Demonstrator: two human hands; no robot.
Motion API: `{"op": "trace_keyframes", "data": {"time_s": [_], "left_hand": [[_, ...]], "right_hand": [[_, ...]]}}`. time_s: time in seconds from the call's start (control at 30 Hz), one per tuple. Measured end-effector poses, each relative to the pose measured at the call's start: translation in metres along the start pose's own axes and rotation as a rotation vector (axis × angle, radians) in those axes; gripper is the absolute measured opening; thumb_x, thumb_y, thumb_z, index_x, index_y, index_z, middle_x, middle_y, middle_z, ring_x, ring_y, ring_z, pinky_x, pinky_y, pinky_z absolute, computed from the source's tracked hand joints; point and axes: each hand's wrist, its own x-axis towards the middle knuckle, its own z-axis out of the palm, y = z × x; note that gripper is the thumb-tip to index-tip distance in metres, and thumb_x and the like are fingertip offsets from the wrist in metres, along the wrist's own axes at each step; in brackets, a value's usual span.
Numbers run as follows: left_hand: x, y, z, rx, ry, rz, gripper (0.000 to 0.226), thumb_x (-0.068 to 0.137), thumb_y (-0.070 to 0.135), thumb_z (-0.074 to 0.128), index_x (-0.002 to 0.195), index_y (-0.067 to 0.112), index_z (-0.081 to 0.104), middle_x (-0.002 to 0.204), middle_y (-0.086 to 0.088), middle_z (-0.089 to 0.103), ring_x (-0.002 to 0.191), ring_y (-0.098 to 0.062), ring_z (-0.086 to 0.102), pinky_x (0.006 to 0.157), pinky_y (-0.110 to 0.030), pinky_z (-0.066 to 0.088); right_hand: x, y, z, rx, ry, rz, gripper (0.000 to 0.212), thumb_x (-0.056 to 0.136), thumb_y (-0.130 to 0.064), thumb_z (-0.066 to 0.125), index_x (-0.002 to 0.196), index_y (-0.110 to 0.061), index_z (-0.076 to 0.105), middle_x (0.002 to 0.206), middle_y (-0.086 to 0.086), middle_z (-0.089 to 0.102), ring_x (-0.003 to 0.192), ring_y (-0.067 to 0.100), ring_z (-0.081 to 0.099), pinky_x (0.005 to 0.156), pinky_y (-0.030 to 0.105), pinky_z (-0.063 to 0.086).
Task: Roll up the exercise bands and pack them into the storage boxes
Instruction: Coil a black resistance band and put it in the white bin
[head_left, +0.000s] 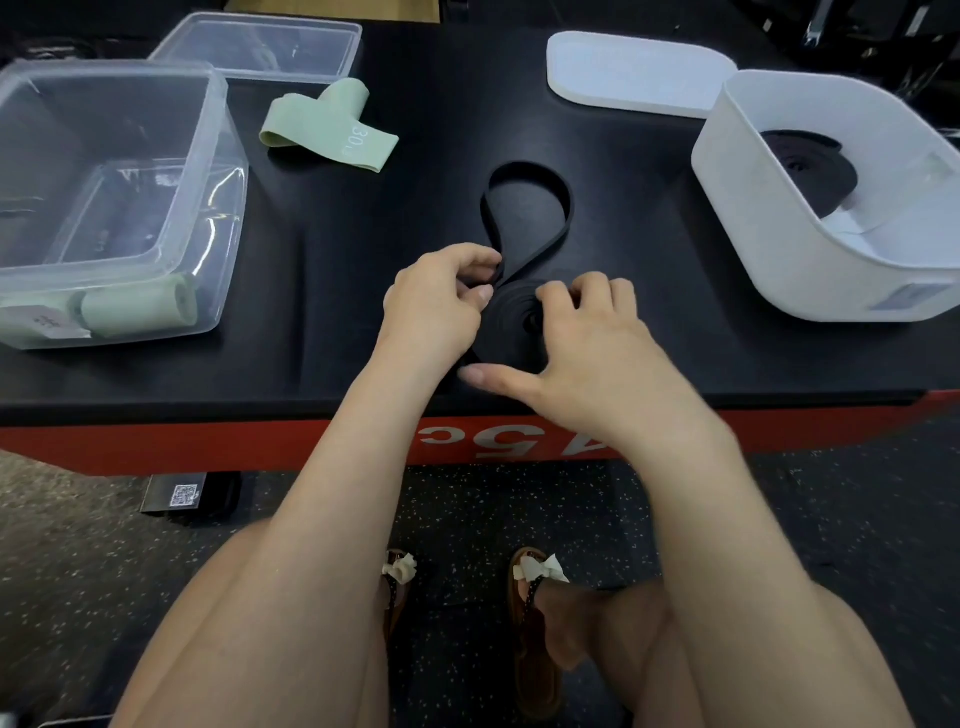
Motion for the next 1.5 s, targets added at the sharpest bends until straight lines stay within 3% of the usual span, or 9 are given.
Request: {"op": "trace_keyframes", "data": {"time_s": [0.17,0.4,0.57,0.7,0.8,0.93,1.1,1.33,1.5], "left_hand": [[0.0,-0.001,0.0,-0.032,-0.014,0.003,0.036,0.091,0.011,0.055,0.123,0.027,0.059,0.113,0.014,0.065,0.092,-0.001,0.056,0.104,-0.034,0.041],[-0.001,0.001,-0.001,-0.017,0.002,-0.033,0.038,0.091,0.013,0.049,0.126,0.025,0.058,0.09,0.014,0.062,0.104,-0.012,0.057,0.106,-0.04,0.036],[-0.002,0.003,0.0,0.072,0.0,-0.039,0.034,0.095,0.022,0.045,0.126,0.028,0.057,0.105,0.006,0.061,0.113,-0.016,0.052,0.106,-0.042,0.034],[-0.003,0.003,0.0,0.082,0.003,-0.042,0.03,0.095,0.022,0.046,0.116,0.033,0.064,0.092,0.011,0.049,0.111,-0.017,0.052,0.105,-0.042,0.034],[-0.002,0.001,-0.003,0.032,-0.017,-0.062,0.029,0.093,0.018,0.05,0.11,0.033,0.067,0.073,0.016,0.05,0.105,-0.015,0.055,0.104,-0.042,0.036],[0.0,-0.003,-0.006,0.025,-0.045,-0.042,0.026,0.091,0.019,0.056,0.108,0.034,0.067,0.079,0.017,0.055,0.095,-0.012,0.056,0.102,-0.042,0.04],[0.002,-0.002,-0.003,0.016,-0.015,-0.049,0.028,0.091,0.016,0.056,0.113,0.03,0.065,0.094,0.016,0.061,0.085,-0.008,0.054,0.103,-0.04,0.039],[0.003,-0.005,0.002,-0.043,-0.043,-0.007,0.043,0.092,0.005,0.05,0.127,0.028,0.055,0.122,0.012,0.062,0.111,-0.008,0.056,0.108,-0.039,0.035],[0.002,-0.004,0.003,-0.043,-0.069,0.021,0.051,0.09,-0.002,0.041,0.128,0.029,0.055,0.122,0.014,0.062,0.117,-0.005,0.052,0.11,-0.039,0.032]], "right_hand": [[0.004,-0.007,0.019,-0.04,0.175,0.027,0.077,0.08,-0.071,0.045,0.129,-0.012,0.039,0.132,0.015,0.037,0.122,0.029,0.031,0.095,0.036,0.034],[0.013,0.016,0.005,0.374,-0.031,-0.065,0.076,0.072,-0.051,0.071,0.137,-0.029,0.038,0.141,-0.002,0.029,0.134,0.017,0.015,0.11,0.035,0.026],[0.019,0.027,0.001,0.475,-0.118,-0.148,0.075,0.071,-0.035,0.079,0.135,-0.032,0.042,0.15,-0.008,0.024,0.139,0.009,0.008,0.104,0.025,0.017],[0.023,0.036,-0.001,0.52,-0.162,-0.216,0.075,0.068,-0.029,0.081,0.133,-0.036,0.045,0.154,-0.01,0.022,0.142,0.008,0.011,0.111,0.027,0.017],[0.025,0.044,-0.002,0.541,-0.201,-0.259,0.079,0.068,-0.029,0.082,0.136,-0.038,0.043,0.153,-0.015,0.023,0.139,0.002,0.019,0.105,0.018,0.019],[0.025,0.048,-0.006,0.506,-0.198,-0.266,0.091,0.063,-0.036,0.083,0.14,-0.039,0.036,0.151,-0.019,0.025,0.133,-0.006,0.022,0.098,0.002,0.019],[0.013,0.038,-0.015,0.208,-0.132,-0.012,0.106,0.059,-0.058,0.077,0.145,-0.021,0.027,0.146,-0.002,0.028,0.137,0.018,0.02,0.108,0.036,0.028],[0.0,0.003,-0.003,-0.005,-0.031,0.055,0.095,0.071,-0.079,0.042,0.137,-0.012,0.031,0.132,0.013,0.035,0.124,0.028,0.03,0.098,0.037,0.035],[0.006,-0.001,0.01,-0.07,0.081,0.068,0.081,0.078,-0.071,0.049,0.132,-0.012,0.034,0.129,0.017,0.036,0.119,0.031,0.033,0.098,0.037,0.031]]}}
